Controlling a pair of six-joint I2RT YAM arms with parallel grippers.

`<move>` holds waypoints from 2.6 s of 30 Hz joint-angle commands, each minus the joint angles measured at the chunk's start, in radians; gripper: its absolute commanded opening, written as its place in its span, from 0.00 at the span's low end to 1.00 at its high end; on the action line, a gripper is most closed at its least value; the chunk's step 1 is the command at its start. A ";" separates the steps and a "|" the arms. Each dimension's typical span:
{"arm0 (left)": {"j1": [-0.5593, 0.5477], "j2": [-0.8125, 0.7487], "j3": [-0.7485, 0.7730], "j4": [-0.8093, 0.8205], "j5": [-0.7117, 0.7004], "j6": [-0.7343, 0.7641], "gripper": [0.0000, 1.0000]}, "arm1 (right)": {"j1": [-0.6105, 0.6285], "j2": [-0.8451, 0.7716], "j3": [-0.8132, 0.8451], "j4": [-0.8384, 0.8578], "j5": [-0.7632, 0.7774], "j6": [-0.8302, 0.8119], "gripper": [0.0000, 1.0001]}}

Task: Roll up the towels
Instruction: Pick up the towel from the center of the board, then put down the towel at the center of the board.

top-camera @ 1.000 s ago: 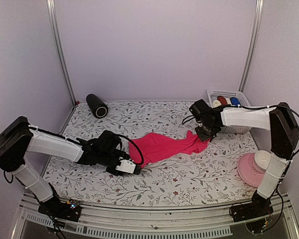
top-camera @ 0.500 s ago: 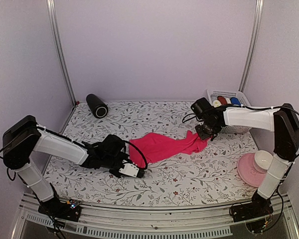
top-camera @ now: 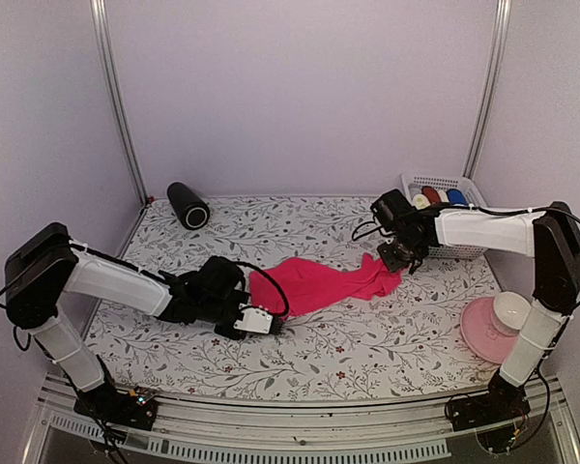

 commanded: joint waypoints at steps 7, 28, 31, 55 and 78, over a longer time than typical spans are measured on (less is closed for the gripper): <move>0.304 -0.410 0.067 -0.158 0.124 -0.323 0.00 | 0.152 -0.053 -0.053 0.056 -0.181 -0.195 0.04; 0.440 -0.720 -0.153 -0.178 0.098 -0.467 0.00 | 0.195 0.108 -0.011 0.085 0.014 0.066 0.71; 0.442 -0.726 -0.157 -0.166 0.070 -0.472 0.00 | 0.192 0.078 -0.018 0.087 0.086 0.117 0.81; 0.453 -0.760 -0.180 -0.137 0.034 -0.479 0.00 | 0.064 -0.068 -0.210 0.343 -0.194 0.179 0.29; 0.552 -0.725 0.146 -0.306 0.069 -0.488 0.00 | 0.194 -0.255 0.051 -0.034 -0.040 -0.221 0.02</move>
